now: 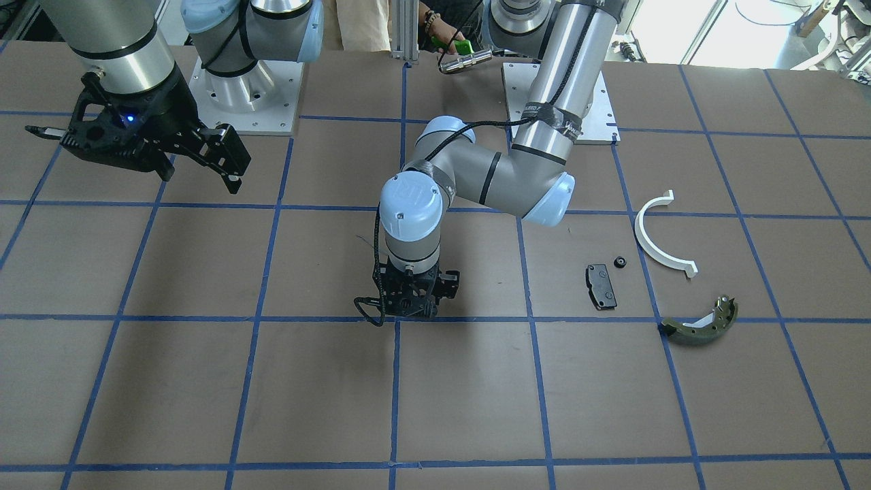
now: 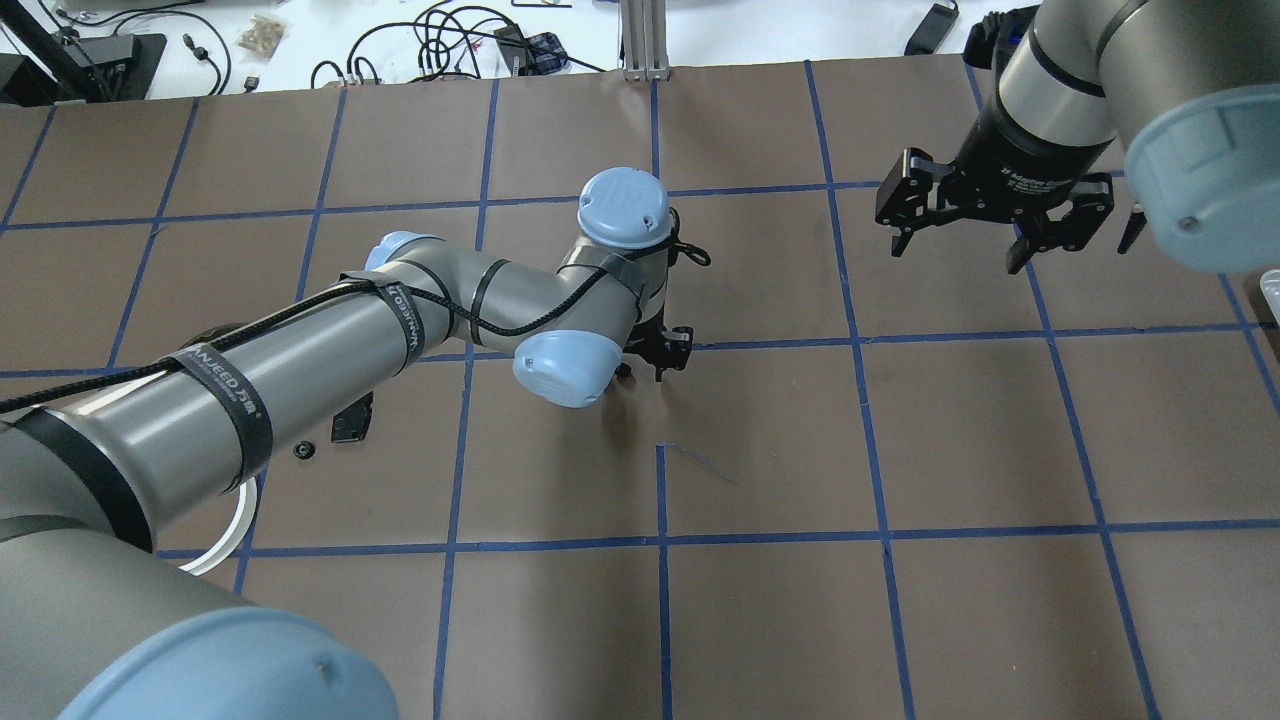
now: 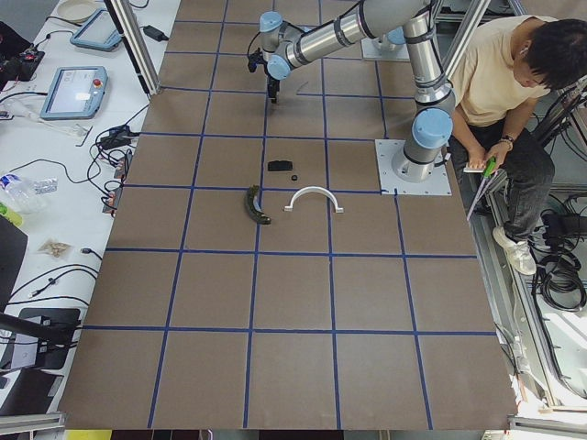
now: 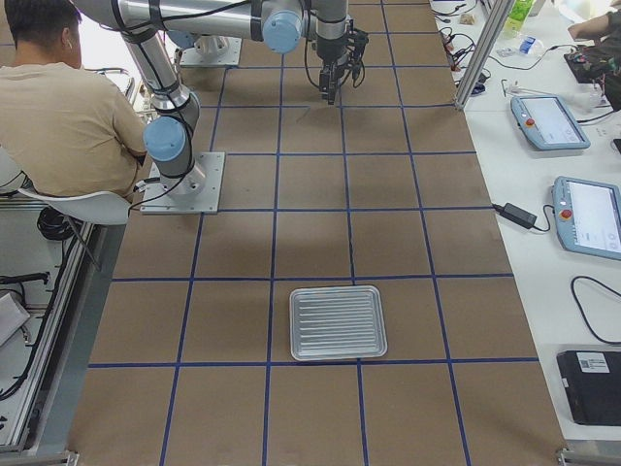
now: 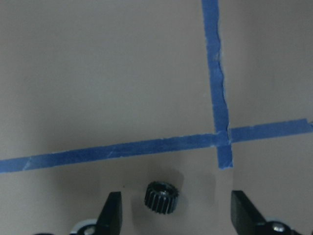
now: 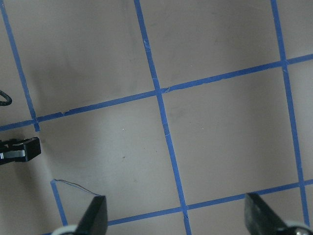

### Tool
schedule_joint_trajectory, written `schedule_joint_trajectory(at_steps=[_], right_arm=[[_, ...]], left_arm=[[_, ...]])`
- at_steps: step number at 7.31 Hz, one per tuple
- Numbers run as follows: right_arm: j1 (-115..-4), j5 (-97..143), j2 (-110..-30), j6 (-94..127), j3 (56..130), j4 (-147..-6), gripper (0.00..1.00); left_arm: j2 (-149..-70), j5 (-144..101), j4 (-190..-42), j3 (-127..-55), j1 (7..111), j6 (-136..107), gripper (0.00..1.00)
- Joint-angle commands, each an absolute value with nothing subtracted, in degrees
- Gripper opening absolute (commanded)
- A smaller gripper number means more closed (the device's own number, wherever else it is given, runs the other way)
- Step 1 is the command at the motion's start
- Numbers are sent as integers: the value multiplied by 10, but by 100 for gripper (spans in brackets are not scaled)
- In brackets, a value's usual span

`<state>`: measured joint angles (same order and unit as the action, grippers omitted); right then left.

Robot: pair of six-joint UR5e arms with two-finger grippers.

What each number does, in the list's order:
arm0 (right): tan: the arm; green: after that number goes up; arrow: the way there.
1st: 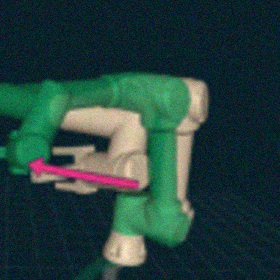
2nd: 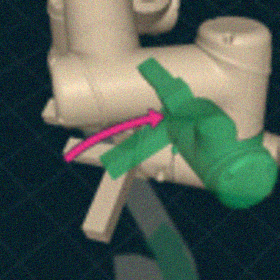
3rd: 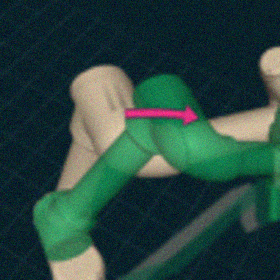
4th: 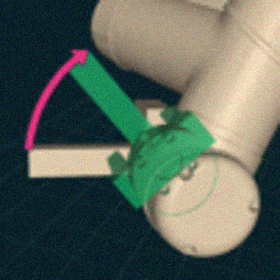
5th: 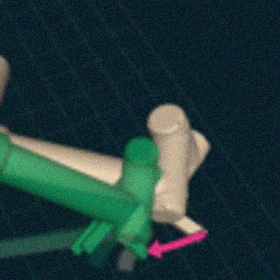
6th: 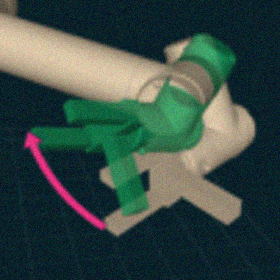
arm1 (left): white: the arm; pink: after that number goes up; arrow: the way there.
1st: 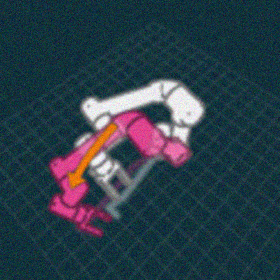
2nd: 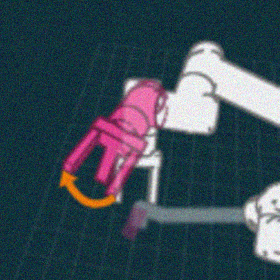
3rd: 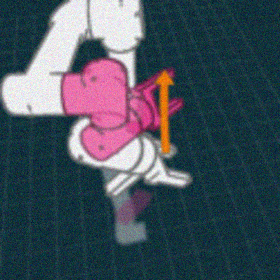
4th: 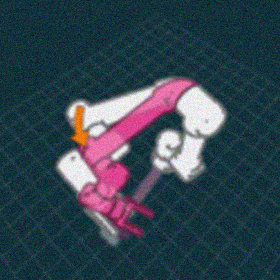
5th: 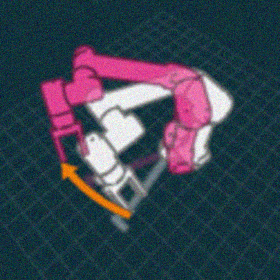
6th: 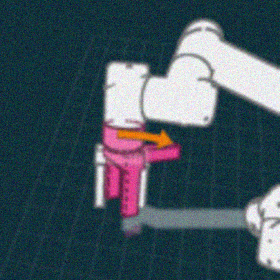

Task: Place bearing gear from tray to pile

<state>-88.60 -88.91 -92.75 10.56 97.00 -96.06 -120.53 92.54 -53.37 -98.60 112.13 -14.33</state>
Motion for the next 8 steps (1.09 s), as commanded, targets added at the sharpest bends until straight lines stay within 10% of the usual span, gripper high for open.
schedule_joint_trajectory(at_steps=[1, 8], right_arm=[[-891, -890, -927, 80, 972, -941, 100], [-891, -910, -927, 90, 968, -936, 100]], left_arm=[[-1206, 925, -533, -984, 1121, -148, 0], [-1087, 930, -695, -960, 977, -109, 0]])
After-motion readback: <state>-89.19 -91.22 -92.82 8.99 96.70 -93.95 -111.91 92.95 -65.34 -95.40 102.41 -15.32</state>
